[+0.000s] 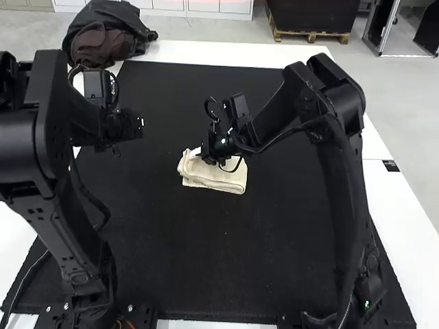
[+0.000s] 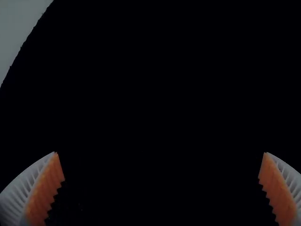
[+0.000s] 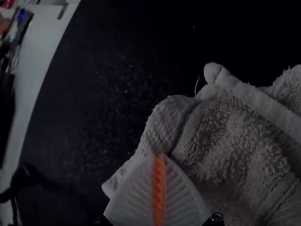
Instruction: Fold the towel.
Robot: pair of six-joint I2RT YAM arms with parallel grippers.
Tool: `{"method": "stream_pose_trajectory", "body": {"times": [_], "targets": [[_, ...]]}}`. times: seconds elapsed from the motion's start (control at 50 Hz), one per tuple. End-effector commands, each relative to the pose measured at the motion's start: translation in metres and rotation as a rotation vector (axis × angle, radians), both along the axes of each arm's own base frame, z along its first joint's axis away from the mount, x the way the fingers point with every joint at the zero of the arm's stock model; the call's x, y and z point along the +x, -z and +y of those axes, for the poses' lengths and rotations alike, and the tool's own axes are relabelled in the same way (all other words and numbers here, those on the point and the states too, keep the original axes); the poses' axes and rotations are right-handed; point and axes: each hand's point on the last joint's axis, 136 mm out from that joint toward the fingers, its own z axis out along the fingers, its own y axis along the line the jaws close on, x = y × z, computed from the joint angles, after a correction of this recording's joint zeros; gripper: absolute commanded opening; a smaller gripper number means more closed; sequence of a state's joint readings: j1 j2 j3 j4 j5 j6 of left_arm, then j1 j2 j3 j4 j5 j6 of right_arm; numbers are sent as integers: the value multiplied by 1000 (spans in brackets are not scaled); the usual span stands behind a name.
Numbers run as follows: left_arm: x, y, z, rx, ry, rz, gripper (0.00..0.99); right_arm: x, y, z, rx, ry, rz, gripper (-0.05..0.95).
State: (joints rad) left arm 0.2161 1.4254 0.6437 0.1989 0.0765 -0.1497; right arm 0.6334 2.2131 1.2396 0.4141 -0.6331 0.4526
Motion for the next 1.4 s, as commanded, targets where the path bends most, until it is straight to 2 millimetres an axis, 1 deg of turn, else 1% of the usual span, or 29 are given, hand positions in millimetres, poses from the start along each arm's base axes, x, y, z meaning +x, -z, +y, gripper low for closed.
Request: {"method": "stream_pose_trajectory", "body": {"times": [0.0,0.2,0.34,0.44,0.5,0.56,0.62,0.74,0.78,0.88,0.98,1.08,1.1,1.14,1.2,1.22,1.28,1.3,1.32,1.38], "targets": [[1,-18,2,14,9,-50,970,-4,-9,19,34,-37,-13,-26],[1,-18,2,13,9,-47,970,0,0,28,48,-37,-18,-26],[0,-16,1,11,9,-39,970,2,13,29,46,-38,-17,-26],[-1,-18,1,10,9,-39,970,3,30,26,32,-34,-6,-28],[-2,-20,1,10,8,-41,970,3,35,25,27,-33,0,-28],[-3,-24,1,12,8,-50,970,4,35,25,29,-32,2,-26],[-4,-31,0,16,8,-65,970,6,23,29,47,-29,-9,-26],[-5,-46,0,22,7,-95,970,12,-27,36,112,-20,-49,-26],[-6,-49,0,22,7,-96,970,13,-41,36,129,-15,-56,-26],[-6,-61,0,25,7,-108,970,15,-80,32,158,-7,-84,-26],[-4,-81,-2,29,14,-138,970,21,-129,20,193,13,-135,-26],[-2,-106,-2,38,15,-179,970,25,-185,2,235,46,-204,-26],[-1,-113,-2,41,15,-189,970,26,-200,-4,245,57,-225,-26],[0,-124,-3,43,18,-203,970,27,-223,-12,258,74,-257,-26],[2,-144,-6,50,26,-234,970,30,-259,-29,272,110,-321,-23],[2,-151,-7,50,28,-245,970,30,-276,-37,278,124,-348,-23],[2,-171,-12,56,41,-277,970,29,-310,-56,288,161,-407,-18],[2,-180,-16,56,49,-294,970,28,-327,-66,294,180,-432,0],[2,-188,-18,59,54,-306,970,26,-338,-73,299,195,-450,34],[0,-211,-28,64,75,-350,970,20,-374,-96,316,239,-509,187]]}}
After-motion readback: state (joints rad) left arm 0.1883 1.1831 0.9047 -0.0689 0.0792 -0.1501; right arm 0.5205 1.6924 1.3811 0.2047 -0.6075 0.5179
